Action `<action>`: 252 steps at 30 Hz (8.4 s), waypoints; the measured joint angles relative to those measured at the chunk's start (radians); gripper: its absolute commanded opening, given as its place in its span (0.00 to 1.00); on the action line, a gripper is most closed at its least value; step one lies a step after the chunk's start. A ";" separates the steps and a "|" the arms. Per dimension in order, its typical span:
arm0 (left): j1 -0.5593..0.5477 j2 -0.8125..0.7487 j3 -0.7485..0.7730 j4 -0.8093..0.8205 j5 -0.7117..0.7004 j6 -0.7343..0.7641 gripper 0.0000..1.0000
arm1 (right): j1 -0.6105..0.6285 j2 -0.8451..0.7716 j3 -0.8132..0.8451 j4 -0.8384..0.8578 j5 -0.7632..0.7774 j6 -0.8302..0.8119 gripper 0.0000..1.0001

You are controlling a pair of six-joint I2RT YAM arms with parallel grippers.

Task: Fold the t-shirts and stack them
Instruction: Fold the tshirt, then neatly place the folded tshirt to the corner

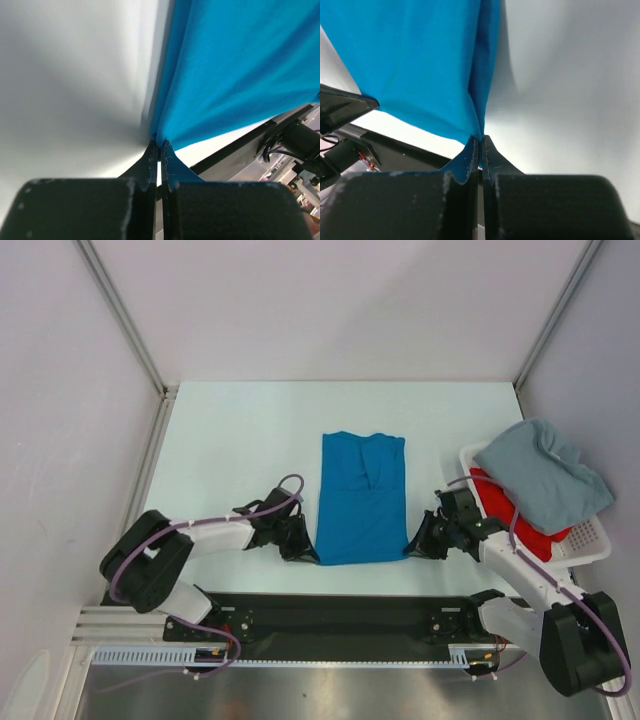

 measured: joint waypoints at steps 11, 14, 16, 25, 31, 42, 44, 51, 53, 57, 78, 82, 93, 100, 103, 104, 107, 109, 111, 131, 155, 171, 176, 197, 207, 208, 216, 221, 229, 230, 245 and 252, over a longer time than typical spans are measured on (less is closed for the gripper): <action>-0.044 -0.074 0.047 -0.132 -0.051 -0.026 0.01 | 0.019 -0.103 -0.017 -0.090 0.035 0.075 0.00; -0.034 -0.019 0.158 -0.185 -0.061 0.009 0.00 | 0.011 -0.028 0.018 -0.092 0.046 0.069 0.00; -0.013 0.018 0.231 -0.210 -0.060 0.036 0.00 | -0.008 0.029 0.065 -0.097 0.050 0.052 0.00; 0.144 0.190 0.530 -0.294 -0.039 0.141 0.00 | -0.117 0.332 0.397 -0.055 0.010 -0.042 0.00; 0.225 0.334 0.740 -0.327 -0.011 0.181 0.00 | -0.147 0.576 0.630 -0.028 -0.023 -0.094 0.00; 0.269 0.566 1.078 -0.345 0.028 0.199 0.00 | -0.177 0.865 0.980 -0.025 -0.065 -0.122 0.00; 0.277 0.596 1.118 -0.344 0.035 0.198 0.00 | -0.186 0.901 1.023 -0.026 -0.075 -0.123 0.00; 0.309 0.669 1.189 -0.328 0.052 0.186 0.00 | -0.216 1.015 1.167 -0.031 -0.106 -0.124 0.00; 0.317 0.683 1.201 -0.325 0.053 0.180 0.00 | -0.221 1.043 1.200 -0.029 -0.116 -0.124 0.00; 0.328 0.718 1.246 -0.325 0.054 0.172 0.00 | -0.225 1.093 1.255 -0.027 -0.137 -0.121 0.00; 0.347 0.865 1.404 -0.325 0.074 0.143 0.03 | -0.243 1.226 1.398 -0.033 -0.184 -0.101 0.00; 0.358 0.892 1.438 -0.336 0.070 0.141 0.21 | -0.251 1.238 1.411 -0.031 -0.192 -0.095 0.11; 0.385 0.863 1.628 -0.494 -0.131 0.359 0.50 | -0.306 1.362 1.677 -0.147 -0.146 -0.161 0.53; 0.342 0.650 1.267 -0.300 0.023 0.379 0.24 | -0.251 1.154 1.423 -0.087 -0.184 -0.196 0.39; 0.283 0.633 1.147 -0.200 0.092 0.364 0.18 | -0.207 1.118 1.322 0.012 -0.256 -0.152 0.23; 0.268 0.633 1.116 -0.174 0.108 0.354 0.17 | -0.198 1.118 1.304 0.044 -0.276 -0.134 0.11; 0.219 0.633 1.011 -0.113 0.145 0.328 0.15 | -0.180 1.151 1.268 0.129 -0.328 -0.073 0.06; 0.201 0.633 0.956 -0.087 0.158 0.321 0.15 | -0.182 1.191 1.265 0.190 -0.345 -0.032 0.05; 0.196 0.633 0.924 -0.083 0.160 0.321 0.15 | -0.188 1.227 1.265 0.248 -0.349 0.000 0.05; 0.204 0.593 0.821 -0.097 0.157 0.365 0.24 | -0.285 1.458 1.564 0.210 -0.301 0.091 0.31; 0.278 0.679 0.881 -0.153 0.237 0.358 0.19 | -0.292 1.076 0.890 -0.086 -0.399 -0.220 0.00; 0.273 0.555 0.895 -0.216 0.218 0.404 0.27 | -0.170 0.974 1.080 -0.205 -0.198 -0.287 0.00; 0.271 0.566 0.890 -0.125 0.280 0.351 0.23 | -0.060 1.045 1.144 -0.117 -0.323 -0.207 0.00; 0.268 0.652 0.822 -0.095 0.294 0.387 0.50 | -0.236 1.009 0.887 -0.046 -0.426 -0.256 0.06; 0.321 0.540 1.013 -0.217 0.125 0.557 0.98 | -0.184 0.716 0.904 -0.222 -0.322 -0.330 0.32; 0.328 0.554 1.068 -0.224 0.118 0.581 0.97 | -0.183 0.689 0.904 -0.237 -0.318 -0.333 0.33; 0.375 0.830 1.482 -0.252 0.109 0.705 0.87 | -0.188 0.517 0.857 -0.315 -0.309 -0.338 0.34; 0.380 0.940 1.508 -0.270 0.064 0.694 0.74 | -0.170 0.462 0.808 -0.323 -0.326 -0.314 0.33; 0.356 0.961 1.439 -0.220 0.016 0.603 0.75 | -0.094 0.459 0.769 -0.331 -0.347 -0.303 0.32; 0.352 0.961 1.435 -0.208 0.017 0.591 0.75 | -0.093 0.458 0.769 -0.331 -0.349 -0.302 0.32; 0.304 0.960 1.423 -0.189 -0.034 0.486 0.66 | -0.095 0.451 0.769 -0.312 -0.363 -0.284 0.31; 0.304 0.960 1.423 -0.203 -0.032 0.449 0.56 | -0.100 0.445 0.769 -0.299 -0.370 -0.277 0.30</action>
